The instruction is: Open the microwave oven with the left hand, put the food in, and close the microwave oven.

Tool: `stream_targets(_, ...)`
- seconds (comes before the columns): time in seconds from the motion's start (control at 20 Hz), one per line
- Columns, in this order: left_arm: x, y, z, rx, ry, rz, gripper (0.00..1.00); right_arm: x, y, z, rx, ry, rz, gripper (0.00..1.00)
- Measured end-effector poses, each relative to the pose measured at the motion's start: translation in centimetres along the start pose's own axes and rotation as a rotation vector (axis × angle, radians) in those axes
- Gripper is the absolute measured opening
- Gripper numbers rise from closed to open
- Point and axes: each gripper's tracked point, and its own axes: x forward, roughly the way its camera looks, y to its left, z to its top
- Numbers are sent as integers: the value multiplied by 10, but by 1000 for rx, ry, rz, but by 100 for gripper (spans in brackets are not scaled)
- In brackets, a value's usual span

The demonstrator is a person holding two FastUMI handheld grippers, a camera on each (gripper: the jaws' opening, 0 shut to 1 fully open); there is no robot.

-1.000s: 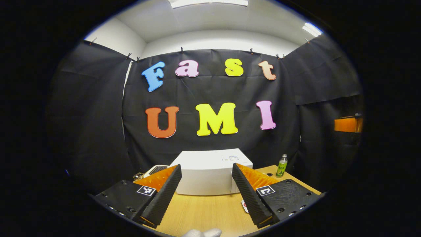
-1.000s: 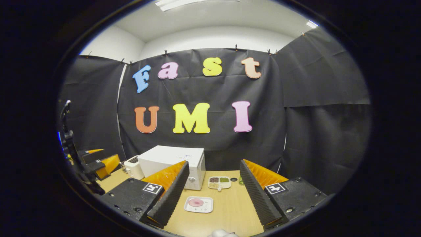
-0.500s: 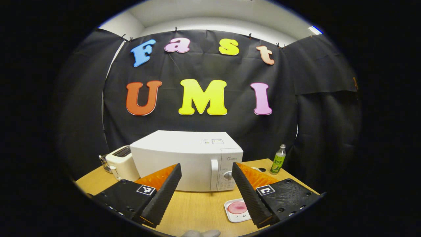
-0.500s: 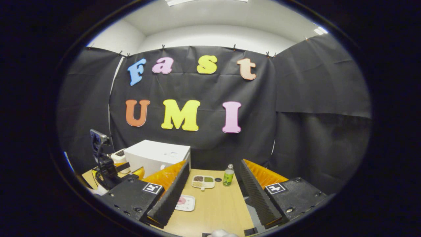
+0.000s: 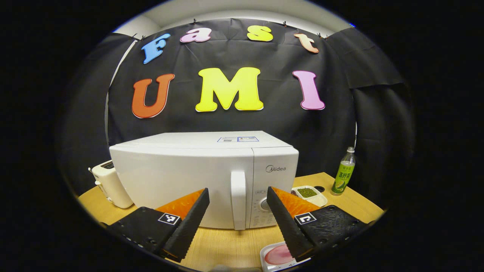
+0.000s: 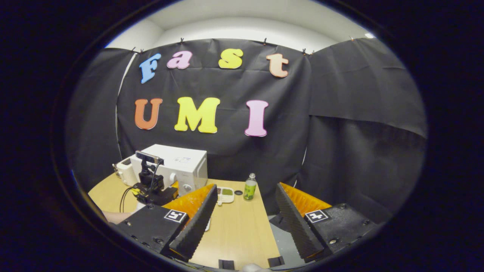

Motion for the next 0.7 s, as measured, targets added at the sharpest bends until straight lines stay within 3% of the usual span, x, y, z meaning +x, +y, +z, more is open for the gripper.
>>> stream_targets(0.2, 15, -6, -10, -11, 10, -33, 85, 1, -5, -5, 10, 20, 7, 99)
stream_targets(0.25, 17, -2, -11, -9, 10, -13, 83, 3, -4, -8, 15, 29, 11, 99)
stream_targets(0.3, 19, 4, -12, -7, 12, 3, 67, 6, -4, -12, 13, 37, 15, 99)
stream_targets(0.4, 25, 5, -18, -23, 34, 1, 55, 9, -3, -13, 16, 52, 27, 99)
stream_targets(0.45, 29, -1, -17, -28, 24, -2, 43, 10, -2, -13, 22, 55, 34, 99)
stream_targets(0.5, 23, -2, -15, -6, 29, -8, 19, 13, -2, -13, 23, 57, 39, 99)
stream_targets(0.55, 21, 0, -16, 11, 31, -6, 29, 15, -3, -13, 20, 60, 39, 93)
stream_targets(0.6, 24, 0, -16, 13, 29, -8, 24, 18, -2, -14, 19, 62, 45, 93)
stream_targets(0.65, 20, -1, -17, -5, 36, -12, 24, 19, -1, -14, 16, 68, 47, 99)
stream_targets(0.7, 20, -1, -17, -17, 39, -19, 16, 22, 0, -16, 14, 76, 54, 99)
